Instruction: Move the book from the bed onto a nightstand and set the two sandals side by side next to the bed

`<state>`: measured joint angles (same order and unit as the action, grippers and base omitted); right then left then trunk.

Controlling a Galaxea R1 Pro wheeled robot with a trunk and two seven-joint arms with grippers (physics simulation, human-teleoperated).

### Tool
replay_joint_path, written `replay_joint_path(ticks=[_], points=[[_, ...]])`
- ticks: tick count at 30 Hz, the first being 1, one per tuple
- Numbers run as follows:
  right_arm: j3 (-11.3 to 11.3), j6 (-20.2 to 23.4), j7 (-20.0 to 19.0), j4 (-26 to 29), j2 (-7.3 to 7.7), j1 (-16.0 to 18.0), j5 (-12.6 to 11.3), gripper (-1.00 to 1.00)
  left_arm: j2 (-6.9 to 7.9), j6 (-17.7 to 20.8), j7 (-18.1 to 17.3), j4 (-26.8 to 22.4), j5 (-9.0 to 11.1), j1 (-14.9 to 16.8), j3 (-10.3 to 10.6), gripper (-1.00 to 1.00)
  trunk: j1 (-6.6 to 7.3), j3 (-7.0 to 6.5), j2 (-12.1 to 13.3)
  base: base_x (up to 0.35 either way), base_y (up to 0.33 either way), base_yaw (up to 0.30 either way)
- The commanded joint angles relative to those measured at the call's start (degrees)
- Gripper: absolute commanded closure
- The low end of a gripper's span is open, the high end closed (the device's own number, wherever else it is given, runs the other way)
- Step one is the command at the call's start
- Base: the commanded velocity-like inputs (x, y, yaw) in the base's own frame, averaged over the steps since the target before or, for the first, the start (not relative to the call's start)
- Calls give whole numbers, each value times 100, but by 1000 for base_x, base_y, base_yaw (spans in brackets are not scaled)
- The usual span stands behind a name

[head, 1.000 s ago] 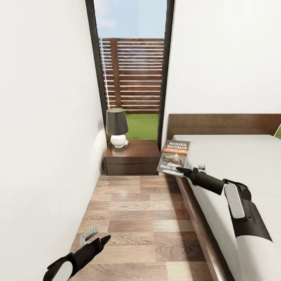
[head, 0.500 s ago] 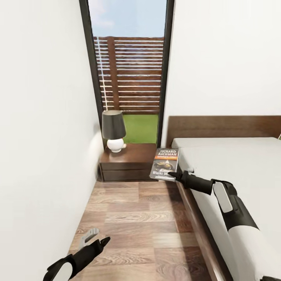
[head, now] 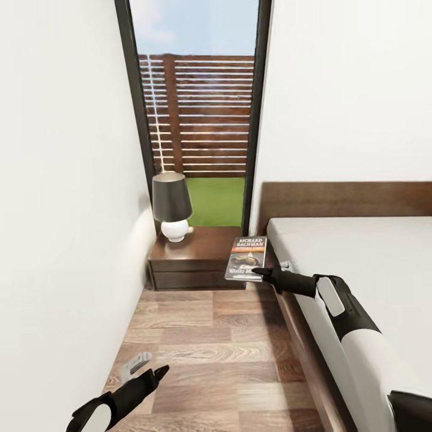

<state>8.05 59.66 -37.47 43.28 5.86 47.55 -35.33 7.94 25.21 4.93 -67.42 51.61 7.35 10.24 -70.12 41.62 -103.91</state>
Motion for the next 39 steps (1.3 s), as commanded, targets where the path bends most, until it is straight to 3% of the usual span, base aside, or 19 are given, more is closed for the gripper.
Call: replay_joint_path(ticks=[1,14,22,39], points=[[18,34,-44,-4,-2,8,-4,100,6,10,52,-9,59,3,14,-100,-3,6,-3,327,0,0],[-204,34,-50,-416,-49,128,0,100,32,-32,58,316,43,3,32,-100,-3,6,-3,327,0,0],[-234,34,-42,-624,-80,139,11,100,17,-70,55,784,40,2,57,-100,-3,6,-3,327,0,0],[-252,34,-31,-825,-91,140,18,100,19,-99,59,1122,18,-49,58,-100,-3,6,-3,326,0,0]])
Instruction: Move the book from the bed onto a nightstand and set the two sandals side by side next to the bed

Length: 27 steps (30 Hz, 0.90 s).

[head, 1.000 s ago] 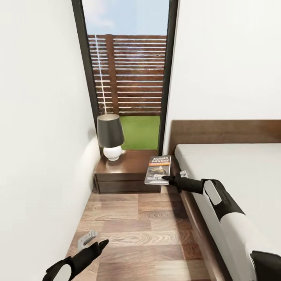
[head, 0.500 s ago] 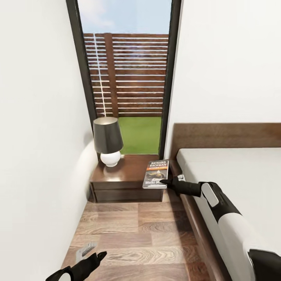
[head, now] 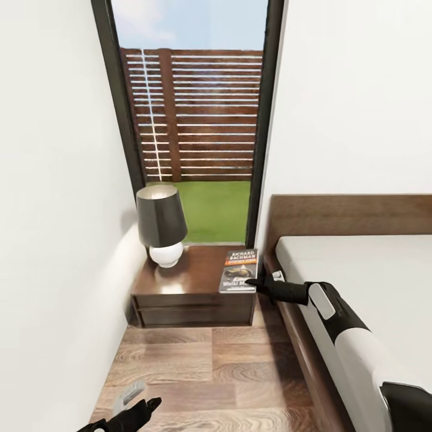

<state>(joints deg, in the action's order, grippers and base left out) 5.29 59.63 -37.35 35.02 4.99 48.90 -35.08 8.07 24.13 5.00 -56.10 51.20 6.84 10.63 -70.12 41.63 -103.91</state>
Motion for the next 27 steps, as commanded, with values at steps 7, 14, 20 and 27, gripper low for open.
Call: replay_joint_path(ticks=[7,14,20,27], points=[[11,37,-19,-92,-37,5,3,100,5,5,57,95,40,-5,19,-100,-3,6,-3,326,0,0],[-251,37,-28,-260,-154,5,112,100,3,-116,40,522,-137,-7,7,-100,-3,6,-3,327,0,0],[-351,37,-22,-286,-178,5,141,100,5,-234,32,694,-176,-7,10,-100,-3,6,-3,326,0,0],[-399,37,-16,-299,-207,5,156,100,4,-296,28,766,-194,-7,10,-100,-3,6,-3,326,0,0]])
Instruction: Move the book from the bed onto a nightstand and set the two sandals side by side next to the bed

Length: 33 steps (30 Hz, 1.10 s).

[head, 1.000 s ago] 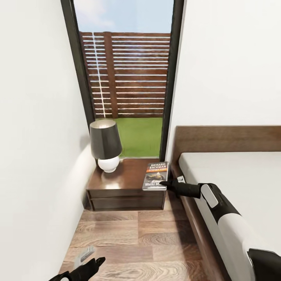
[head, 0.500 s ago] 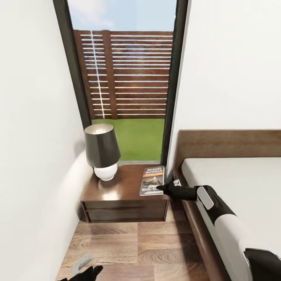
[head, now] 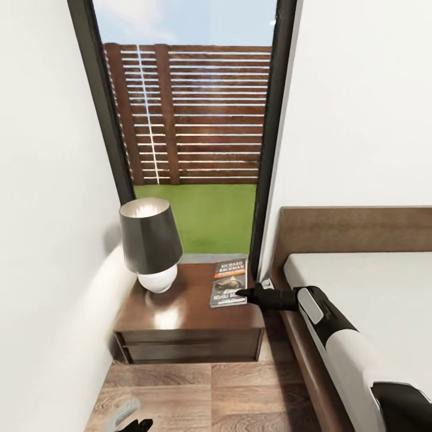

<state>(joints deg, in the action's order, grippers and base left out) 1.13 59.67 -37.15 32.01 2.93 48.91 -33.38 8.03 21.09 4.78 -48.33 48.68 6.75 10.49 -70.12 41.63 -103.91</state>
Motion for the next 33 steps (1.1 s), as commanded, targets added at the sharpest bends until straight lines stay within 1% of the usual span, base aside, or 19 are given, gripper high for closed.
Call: replay_joint_path(ticks=[1,7,10,14,15,17,21,25,29,32,33], points=[[13,33,-37,1,-5,5,-14,100,7,5,50,-6,56,2,22,-100,-3,6,-3,326,0,0],[3,33,-14,-6,-29,5,-11,100,6,-109,49,50,56,2,19,-100,-3,6,-3,324,0,0],[-1,33,31,-14,-64,5,-2,100,6,-158,49,171,61,2,17,-100,-3,6,-3,232,0,0],[-17,33,159,-57,-146,5,9,100,5,-197,46,298,70,2,14,-100,-3,6,-3,109,0,0],[-17,33,159,-57,-146,5,9,100,5,-197,46,298,70,2,14,-100,-3,6,-3,76,0,0],[-27,33,228,-153,-186,26,9,100,7,-170,58,350,106,2,4,-100,-3,6,-3,46,0,0],[-31,33,237,-194,-202,58,1,100,6,-143,72,335,127,-26,0,-100,-3,6,-3,18,0,0],[-33,33,213,-187,-204,70,0,100,1,-131,74,286,136,-64,2,-100,-91,77,-163,8,0,0],[-44,33,54,-181,-193,79,-1,100,8,-125,63,200,140,-109,-1,-100,-179,149,-323,3,0,0],[-52,33,-128,-170,-173,80,3,100,30,-124,45,179,143,-125,-6,-100,-244,203,-444,1,0,0],[-58,33,-287,-163,-162,79,6,100,40,-120,35,170,144,-133,-8,-100,-266,221,-484,0,0,0]])
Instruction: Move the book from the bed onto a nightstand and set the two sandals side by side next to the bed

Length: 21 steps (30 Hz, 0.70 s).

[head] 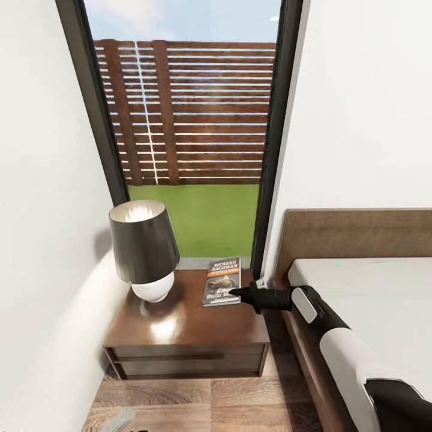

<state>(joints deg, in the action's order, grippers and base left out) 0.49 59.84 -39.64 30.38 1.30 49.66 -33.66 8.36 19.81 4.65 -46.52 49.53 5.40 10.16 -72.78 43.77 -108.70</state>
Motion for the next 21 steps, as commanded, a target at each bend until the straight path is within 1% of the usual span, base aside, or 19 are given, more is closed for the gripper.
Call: replay_joint_path(ticks=[1,6,8,9,10,16,21], points=[[-8,16,-181,6,11,2,37,100,14,35,32,-28,58,-3,26,-100,-22,24,-44,0,0,0],[-111,16,-360,14,23,5,42,100,36,170,-125,-145,53,-51,24,-100,-132,114,-245,0,0,0],[-138,16,-392,16,28,6,42,100,46,203,-225,-255,51,-116,12,-100,-176,150,-325,0,0,0],[-146,16,-403,17,30,6,41,100,55,224,-300,-411,50,-212,-4,-100,-198,168,-365,0,0,0],[-155,16,-412,18,31,7,41,100,55,224,-300,-411,50,-212,-4,-100,-220,186,-405,0,0,0],[-180,16,-438,25,42,8,43,100,78,251,-396,-951,37,-515,-34,-100,-351,293,-646,0,0,0],[-186,16,-445,28,45,8,44,100,118,257,-409,-1274,33,-680,-46,-100,-461,383,-846,0,0,0]])
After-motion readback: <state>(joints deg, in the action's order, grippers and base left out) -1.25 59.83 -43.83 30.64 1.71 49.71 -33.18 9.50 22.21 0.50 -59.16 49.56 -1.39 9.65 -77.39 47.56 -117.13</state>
